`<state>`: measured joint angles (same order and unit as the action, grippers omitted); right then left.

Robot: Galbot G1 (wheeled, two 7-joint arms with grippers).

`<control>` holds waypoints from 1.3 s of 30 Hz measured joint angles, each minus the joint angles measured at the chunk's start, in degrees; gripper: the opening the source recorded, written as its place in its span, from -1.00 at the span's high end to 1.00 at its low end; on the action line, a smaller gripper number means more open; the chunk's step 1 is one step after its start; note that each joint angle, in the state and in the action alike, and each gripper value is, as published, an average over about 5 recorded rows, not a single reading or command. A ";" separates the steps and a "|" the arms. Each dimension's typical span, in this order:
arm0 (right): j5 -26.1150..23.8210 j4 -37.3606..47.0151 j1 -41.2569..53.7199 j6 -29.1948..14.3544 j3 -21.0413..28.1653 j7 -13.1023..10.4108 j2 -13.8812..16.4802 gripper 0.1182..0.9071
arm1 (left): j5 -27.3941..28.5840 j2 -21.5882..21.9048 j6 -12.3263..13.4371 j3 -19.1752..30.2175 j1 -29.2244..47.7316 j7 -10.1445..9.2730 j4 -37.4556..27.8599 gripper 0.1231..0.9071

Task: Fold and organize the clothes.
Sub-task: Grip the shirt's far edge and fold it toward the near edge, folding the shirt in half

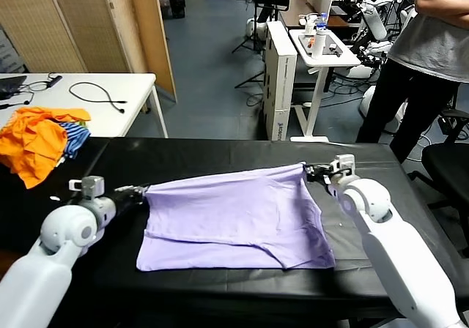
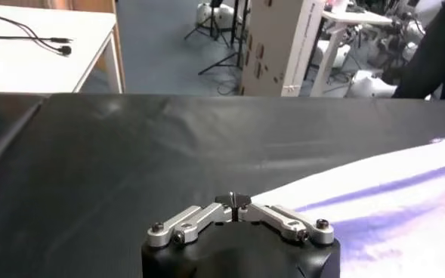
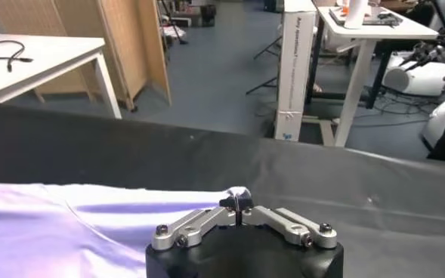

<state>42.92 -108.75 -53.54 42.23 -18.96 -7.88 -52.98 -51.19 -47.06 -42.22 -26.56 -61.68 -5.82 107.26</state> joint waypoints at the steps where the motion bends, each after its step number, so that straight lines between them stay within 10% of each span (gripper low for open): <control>1: 0.00 -1.49 -1.40 0.00 -0.61 -0.11 0.61 0.94 | 0.02 0.32 0.00 -0.11 -0.56 0.02 0.61 0.94; 39: -7.98 -18.92 -35.02 -0.04 -11.02 0.82 -0.91 0.94 | 7.72 -0.96 0.03 -3.70 -16.12 0.89 10.16 0.87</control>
<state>34.94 -127.68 -88.56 42.19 -29.98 -7.07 -53.90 -43.46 -48.02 -42.19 -30.27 -77.80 -4.93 117.42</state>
